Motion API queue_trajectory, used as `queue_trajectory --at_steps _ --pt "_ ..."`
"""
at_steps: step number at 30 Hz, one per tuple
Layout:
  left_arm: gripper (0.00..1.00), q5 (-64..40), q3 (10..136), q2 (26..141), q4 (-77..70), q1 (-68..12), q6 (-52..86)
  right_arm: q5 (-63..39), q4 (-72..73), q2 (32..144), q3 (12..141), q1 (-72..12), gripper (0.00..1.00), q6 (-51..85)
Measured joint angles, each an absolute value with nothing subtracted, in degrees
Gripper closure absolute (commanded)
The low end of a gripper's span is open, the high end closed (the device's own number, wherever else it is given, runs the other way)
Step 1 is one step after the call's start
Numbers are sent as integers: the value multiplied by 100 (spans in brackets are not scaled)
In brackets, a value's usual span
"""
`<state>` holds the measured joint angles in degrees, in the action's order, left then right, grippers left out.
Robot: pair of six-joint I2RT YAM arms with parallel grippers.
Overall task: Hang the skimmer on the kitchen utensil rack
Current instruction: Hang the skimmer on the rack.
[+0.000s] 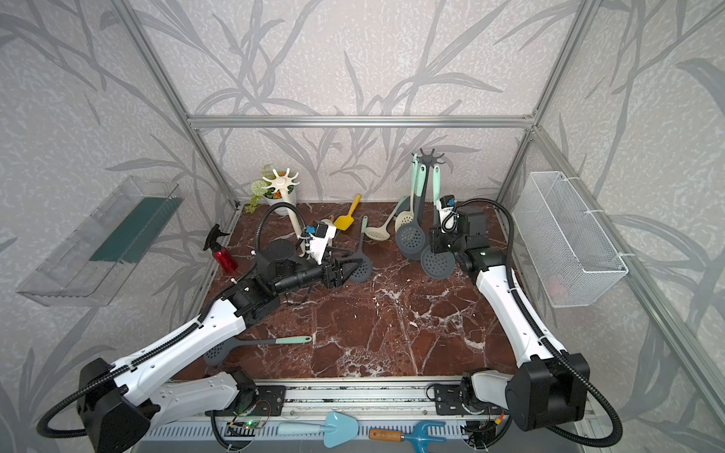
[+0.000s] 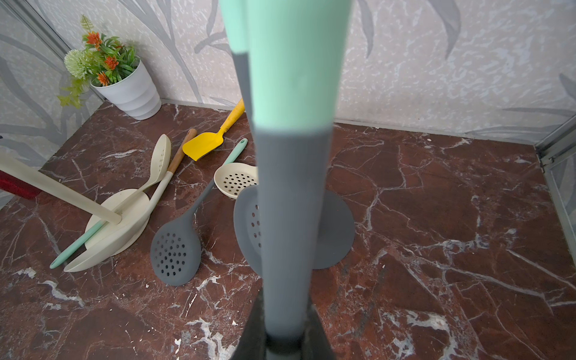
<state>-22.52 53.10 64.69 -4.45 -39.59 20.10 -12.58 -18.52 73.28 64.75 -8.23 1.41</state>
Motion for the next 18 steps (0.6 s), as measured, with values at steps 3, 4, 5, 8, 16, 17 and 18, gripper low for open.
queue_trajectory --at_steps 3,4,5,8,16,17,18 --pt "36 -2248 5310 6469 -432 -3959 2008 -1304 -1857 7365 6490 -823 100 102" --pt "36 -2246 5310 6469 -429 -3957 2008 -1313 -1863 7380 6504 -823 100 89" --pt "36 -2244 5310 6469 -429 -3957 2008 -1319 -1883 7400 6532 -823 100 73" --pt "36 -2239 5310 6469 -429 -3957 2005 -1350 -1994 7450 6626 -819 100 45" --pt "36 -2239 5310 6469 -427 -3957 1997 -1402 -2322 7564 6866 -819 100 3" --pt "36 -2237 5310 6469 -427 -3957 1997 -1406 -2362 7594 6906 -819 100 -3" --pt "36 -2237 5312 6469 -427 -3957 1994 -1413 -2414 7625 6949 -819 100 -10"
